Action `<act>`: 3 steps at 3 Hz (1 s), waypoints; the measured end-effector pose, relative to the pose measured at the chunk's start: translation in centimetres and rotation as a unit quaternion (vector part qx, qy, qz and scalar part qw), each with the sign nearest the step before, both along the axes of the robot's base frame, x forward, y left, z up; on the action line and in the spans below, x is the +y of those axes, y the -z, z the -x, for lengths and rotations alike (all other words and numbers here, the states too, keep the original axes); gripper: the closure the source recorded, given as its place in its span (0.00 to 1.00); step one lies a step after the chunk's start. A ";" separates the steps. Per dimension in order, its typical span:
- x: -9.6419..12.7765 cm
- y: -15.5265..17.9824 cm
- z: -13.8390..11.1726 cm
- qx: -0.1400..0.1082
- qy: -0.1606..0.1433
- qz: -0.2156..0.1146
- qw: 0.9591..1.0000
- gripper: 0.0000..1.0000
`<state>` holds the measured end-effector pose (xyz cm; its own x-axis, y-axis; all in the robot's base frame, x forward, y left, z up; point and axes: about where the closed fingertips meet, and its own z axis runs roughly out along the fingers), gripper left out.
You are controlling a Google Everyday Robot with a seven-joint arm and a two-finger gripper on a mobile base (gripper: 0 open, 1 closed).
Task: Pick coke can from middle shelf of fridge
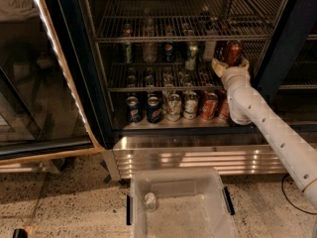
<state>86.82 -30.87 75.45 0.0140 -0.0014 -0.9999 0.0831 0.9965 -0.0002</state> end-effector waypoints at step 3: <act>-2.0 0.9 -3.4 -0.006 0.026 -0.016 1.000 0.28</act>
Offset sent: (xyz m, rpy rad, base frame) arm 0.0419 -0.0221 -0.0123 0.0318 -0.0092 -0.0595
